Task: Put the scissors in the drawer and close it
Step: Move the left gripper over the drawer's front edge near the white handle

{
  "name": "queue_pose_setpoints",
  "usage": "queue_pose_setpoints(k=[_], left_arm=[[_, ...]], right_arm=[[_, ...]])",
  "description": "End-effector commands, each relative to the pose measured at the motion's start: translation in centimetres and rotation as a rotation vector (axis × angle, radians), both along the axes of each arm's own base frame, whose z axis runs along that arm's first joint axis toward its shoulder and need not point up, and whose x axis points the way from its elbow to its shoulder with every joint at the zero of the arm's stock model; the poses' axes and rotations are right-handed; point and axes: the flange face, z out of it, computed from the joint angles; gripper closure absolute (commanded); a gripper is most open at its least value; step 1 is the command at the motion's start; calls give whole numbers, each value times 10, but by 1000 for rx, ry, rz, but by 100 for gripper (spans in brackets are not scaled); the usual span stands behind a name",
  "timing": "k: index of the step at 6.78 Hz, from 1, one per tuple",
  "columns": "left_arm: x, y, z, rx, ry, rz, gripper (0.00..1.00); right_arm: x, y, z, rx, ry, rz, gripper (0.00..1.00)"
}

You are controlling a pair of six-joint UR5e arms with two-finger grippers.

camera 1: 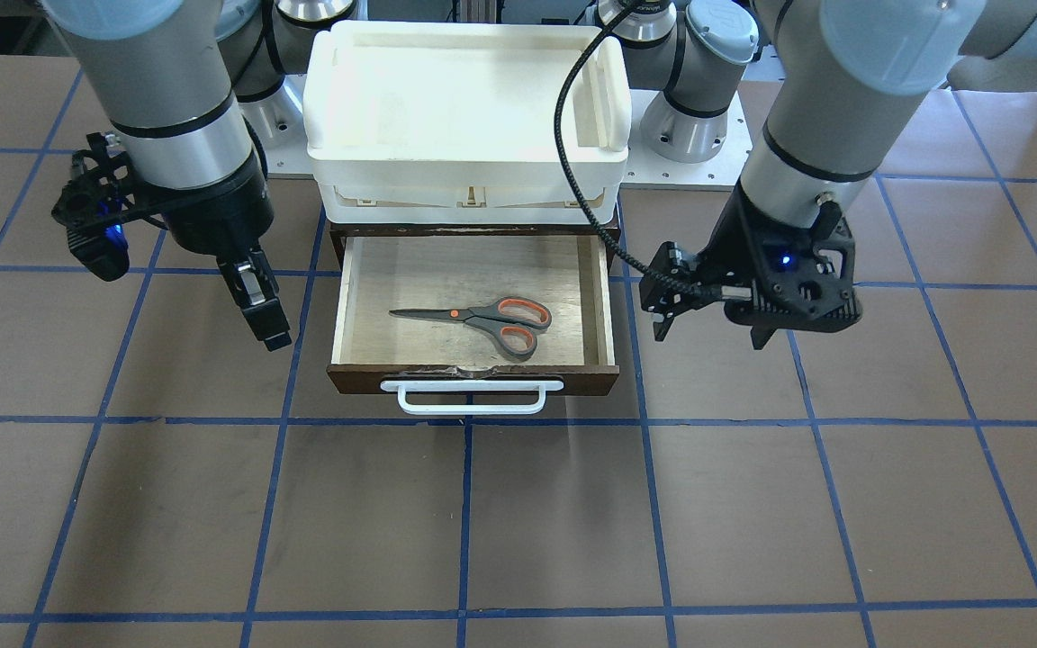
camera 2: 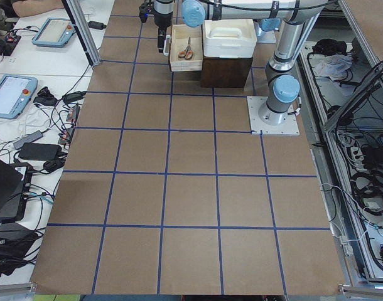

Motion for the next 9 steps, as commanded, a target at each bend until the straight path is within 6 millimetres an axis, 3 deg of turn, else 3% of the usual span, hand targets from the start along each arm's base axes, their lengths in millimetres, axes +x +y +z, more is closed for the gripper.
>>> queue_pose_setpoints(k=[1, 2, 3, 4, 6, 9], left_arm=[[-53, -34, -40, -12, 8, -26, 0], [-72, -45, -63, -19, 14, -5, 0], [-84, -54, -86, -19, 18, 4, 0], [-103, -63, -111, -26, 34, 45, 0], [-118, -75, -166, 44, 31, 125, 0], [-125, -76, -187, 111, 15, 194, 0]], right_arm=[[-12, 0, 7, -20, 24, 131, 78], [-17, -1, 9, -21, 41, 160, 79], [-16, 5, 9, 0, 59, 238, 53], [-26, 9, 15, 9, 158, 334, 38], [-32, 12, 22, 3, 223, 403, 2], [-18, 21, 32, -45, 144, 778, 0]])
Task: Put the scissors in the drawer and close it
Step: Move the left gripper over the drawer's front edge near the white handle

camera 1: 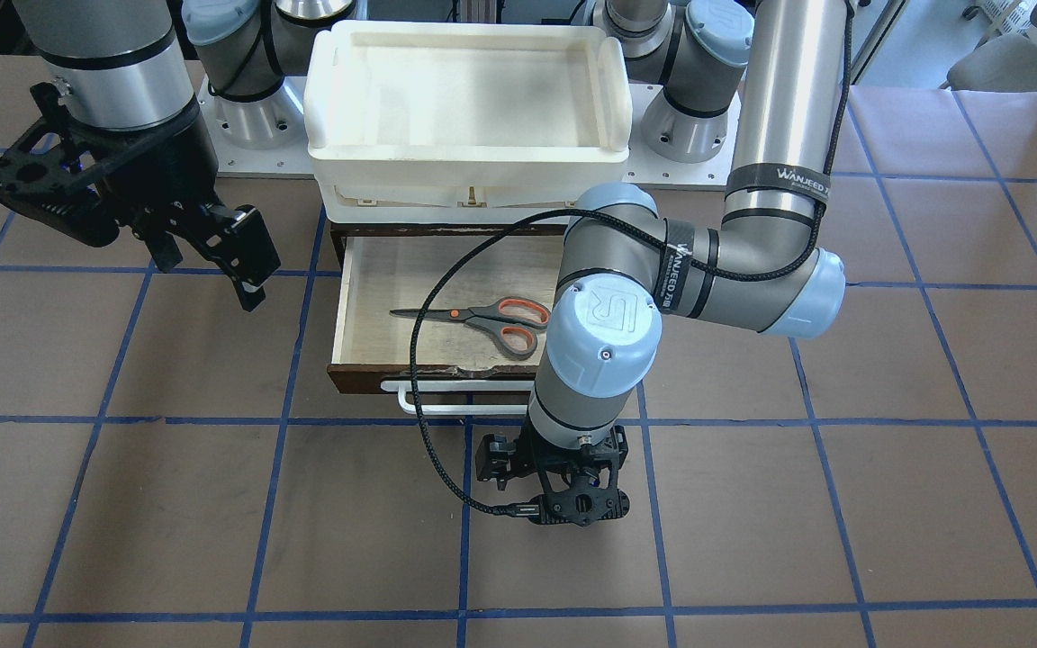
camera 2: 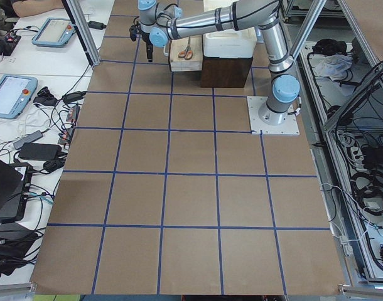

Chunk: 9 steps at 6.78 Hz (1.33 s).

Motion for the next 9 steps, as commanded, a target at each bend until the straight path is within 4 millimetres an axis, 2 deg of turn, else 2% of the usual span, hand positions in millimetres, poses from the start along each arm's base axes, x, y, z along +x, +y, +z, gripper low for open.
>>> queue_pose_setpoints(k=[1, 3, 4, 7, 9], left_arm=[[1, 8, -7, 101, -25, 13, 0], [4, 14, -1, 150, -35, 18, 0], [3, 13, -2, 153, -29, 24, 0], [-1, 20, 9, 173, 10, 35, 0], [1, 26, 8, 219, -1, 36, 0]], right_arm=[[2, 1, 1, -1, 15, 223, 0], [-1, 7, 5, 5, 44, 283, 0], [-11, 7, 5, 21, 131, 324, 0], [-13, 15, -2, 89, 122, 329, 0], [-13, 15, -2, 88, 121, 321, 0]])
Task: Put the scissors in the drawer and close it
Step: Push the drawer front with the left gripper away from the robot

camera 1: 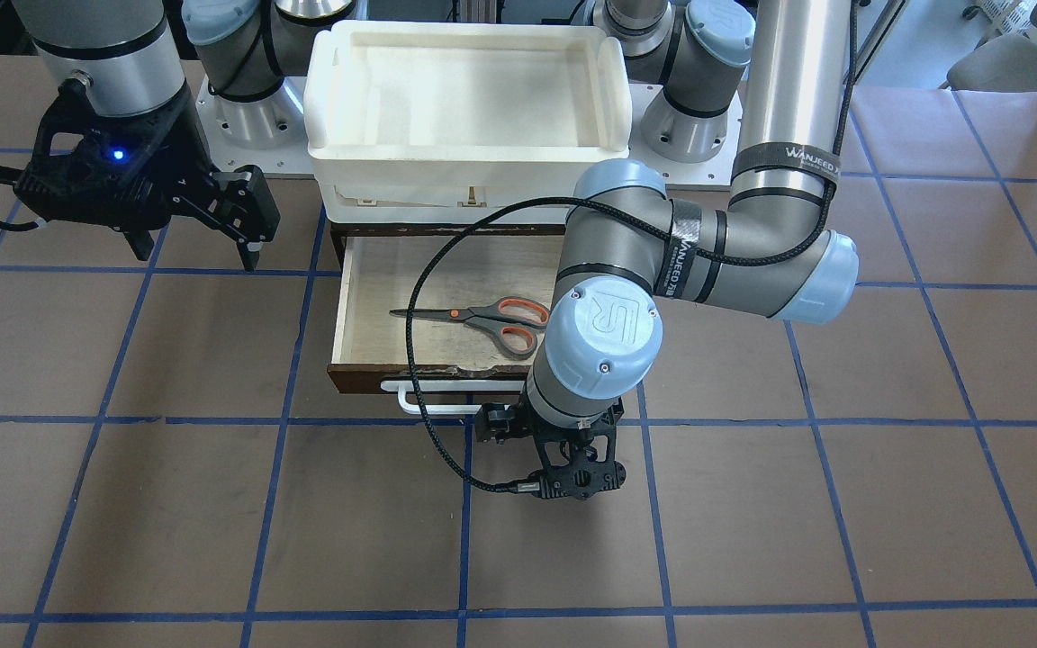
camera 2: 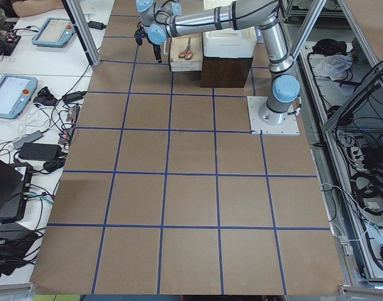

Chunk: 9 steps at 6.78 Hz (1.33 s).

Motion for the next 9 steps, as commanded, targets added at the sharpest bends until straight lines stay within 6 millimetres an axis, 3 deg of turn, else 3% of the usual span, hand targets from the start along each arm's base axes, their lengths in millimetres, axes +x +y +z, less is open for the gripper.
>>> queue_pose_setpoints(k=[1, 7, 9], left_arm=[[0, 7, 1, 45, -9, 11, 0], [-1, 21, 12, 102, -3, 25, 0], [0, 27, 12, 136, -10, 26, 0]], right_arm=[[2, 1, -1, 4, -1, -4, 0], [10, 3, 1, 1, -92, 86, 0], [5, 8, 4, 5, -35, 81, 0]])
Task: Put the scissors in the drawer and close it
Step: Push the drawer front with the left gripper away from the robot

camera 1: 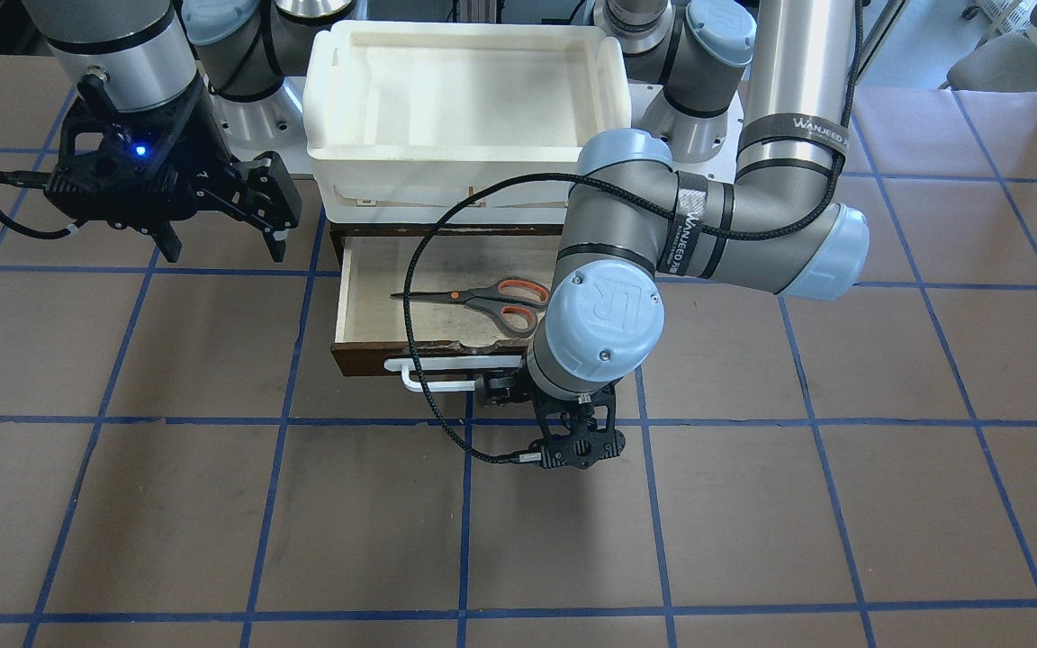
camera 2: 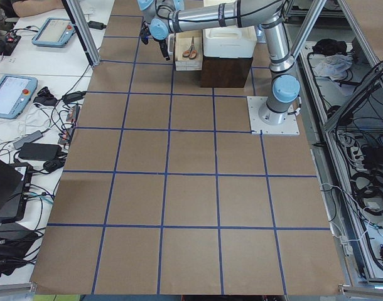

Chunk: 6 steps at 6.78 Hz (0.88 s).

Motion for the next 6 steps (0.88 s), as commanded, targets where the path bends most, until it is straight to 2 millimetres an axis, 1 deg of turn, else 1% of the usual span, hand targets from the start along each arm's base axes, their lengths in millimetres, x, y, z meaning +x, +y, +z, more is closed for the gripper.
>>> queue_pose_setpoints(k=[1, 2, 4, 6], left_arm=[[0, 8, 2, 35, -6, -1, 0], [0, 10, -5, 52, -10, -3, 0], [1, 18, -4, 96, -17, -3, 0], [1, 32, -3, 168, -41, -15, 0]], right_arm=[[-3, 3, 2, 1, 34, -5, 0], [-3, 4, -5, 14, 35, -12, 0], [-4, 4, -8, 22, 37, -14, 0], [-4, 6, -10, 40, 37, -21, 0]])
